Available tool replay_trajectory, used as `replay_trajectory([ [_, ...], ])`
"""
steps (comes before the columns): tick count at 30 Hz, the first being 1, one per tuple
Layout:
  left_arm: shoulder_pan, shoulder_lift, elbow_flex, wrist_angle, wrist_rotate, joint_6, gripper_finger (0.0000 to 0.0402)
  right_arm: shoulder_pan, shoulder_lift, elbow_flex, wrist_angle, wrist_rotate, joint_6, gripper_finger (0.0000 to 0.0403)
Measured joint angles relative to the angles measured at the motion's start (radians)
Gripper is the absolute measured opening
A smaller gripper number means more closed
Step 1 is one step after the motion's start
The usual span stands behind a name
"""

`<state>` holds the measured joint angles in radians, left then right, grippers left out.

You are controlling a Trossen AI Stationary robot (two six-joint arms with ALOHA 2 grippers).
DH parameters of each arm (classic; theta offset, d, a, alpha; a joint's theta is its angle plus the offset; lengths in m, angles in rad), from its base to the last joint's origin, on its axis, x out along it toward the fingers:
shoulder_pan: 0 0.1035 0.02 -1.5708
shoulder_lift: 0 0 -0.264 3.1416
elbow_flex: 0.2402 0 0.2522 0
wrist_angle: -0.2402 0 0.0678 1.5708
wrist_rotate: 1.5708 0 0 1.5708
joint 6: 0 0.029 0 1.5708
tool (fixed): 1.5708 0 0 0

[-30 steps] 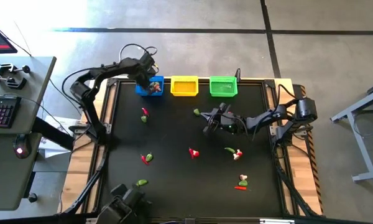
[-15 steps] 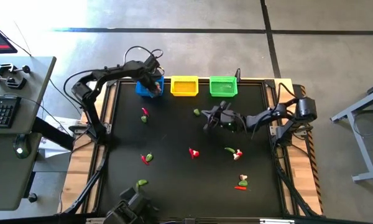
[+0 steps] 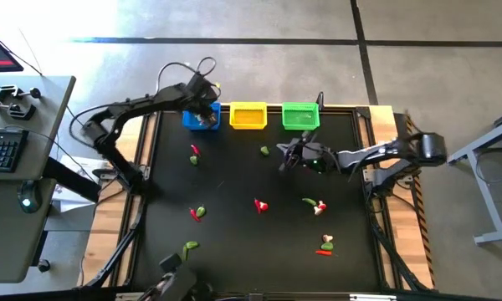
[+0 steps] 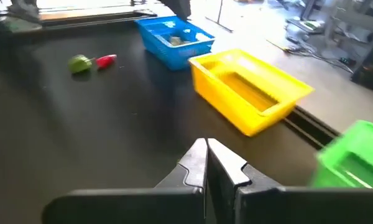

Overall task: Sort produce into baskets
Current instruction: Put the red mushroom into the blue bin

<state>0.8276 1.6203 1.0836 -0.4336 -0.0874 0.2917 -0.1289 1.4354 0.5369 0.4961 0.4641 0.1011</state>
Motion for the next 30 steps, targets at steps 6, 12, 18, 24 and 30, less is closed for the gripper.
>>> replay_trajectory([
  [6,-0.024,-0.205,-0.279,0.308,0.152,-0.049,0.004,0.03,-0.203,0.0,-0.368,0.06,0.166,0.0],
  [12,-0.123,-0.393,-0.533,0.586,0.24,-0.087,0.0019,0.06,-0.31,0.0,-0.655,0.061,0.381,0.0],
  [18,-0.255,-0.533,-0.705,0.827,0.244,-0.144,0.0017,0.105,-0.323,0.0,-0.82,-0.021,0.525,0.0],
  [24,-0.372,-0.609,-0.815,1.023,0.244,-0.191,0.0017,0.226,-0.323,0.0,-0.91,-0.244,0.687,0.0001],
  [30,-0.446,-0.627,-0.843,1.056,0.243,-0.194,0.0017,0.392,-0.323,0.0,-1.031,-0.356,0.895,0.0027],
])
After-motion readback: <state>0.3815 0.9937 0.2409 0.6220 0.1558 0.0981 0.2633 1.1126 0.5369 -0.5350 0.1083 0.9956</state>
